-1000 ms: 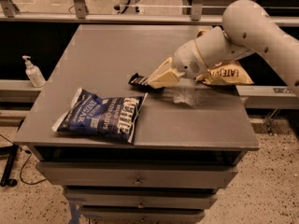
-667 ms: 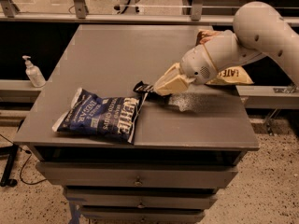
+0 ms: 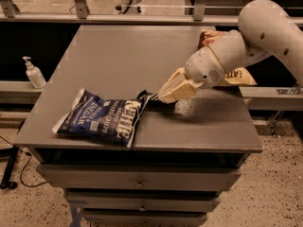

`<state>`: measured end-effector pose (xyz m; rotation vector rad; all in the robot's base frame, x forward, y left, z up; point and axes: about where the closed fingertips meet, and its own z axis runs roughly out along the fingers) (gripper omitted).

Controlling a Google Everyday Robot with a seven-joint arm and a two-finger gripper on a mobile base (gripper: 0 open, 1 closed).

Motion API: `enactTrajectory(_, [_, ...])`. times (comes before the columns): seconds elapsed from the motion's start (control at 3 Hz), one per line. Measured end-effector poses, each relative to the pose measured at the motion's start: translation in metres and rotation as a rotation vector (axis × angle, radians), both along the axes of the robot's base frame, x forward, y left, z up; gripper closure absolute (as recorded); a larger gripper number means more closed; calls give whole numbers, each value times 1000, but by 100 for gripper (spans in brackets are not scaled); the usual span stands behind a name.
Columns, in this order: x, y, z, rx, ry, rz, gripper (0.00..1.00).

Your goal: Move rxbar chocolate near blue chip bag

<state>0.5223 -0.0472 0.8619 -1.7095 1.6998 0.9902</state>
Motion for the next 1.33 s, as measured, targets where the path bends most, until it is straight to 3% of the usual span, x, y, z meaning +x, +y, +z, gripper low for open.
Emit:
enactTrajectory(0.33, [-5,-2,2,-12,0,32,39])
enactTrajectory(0.67, [-8,-12,7,-30,-12,16,15])
enactTrajectory(1.0, [-7,-28,14,-46,-37,-28,0])
enactTrajectory(1.33, [3,-68,32,-27,-99,-164,0])
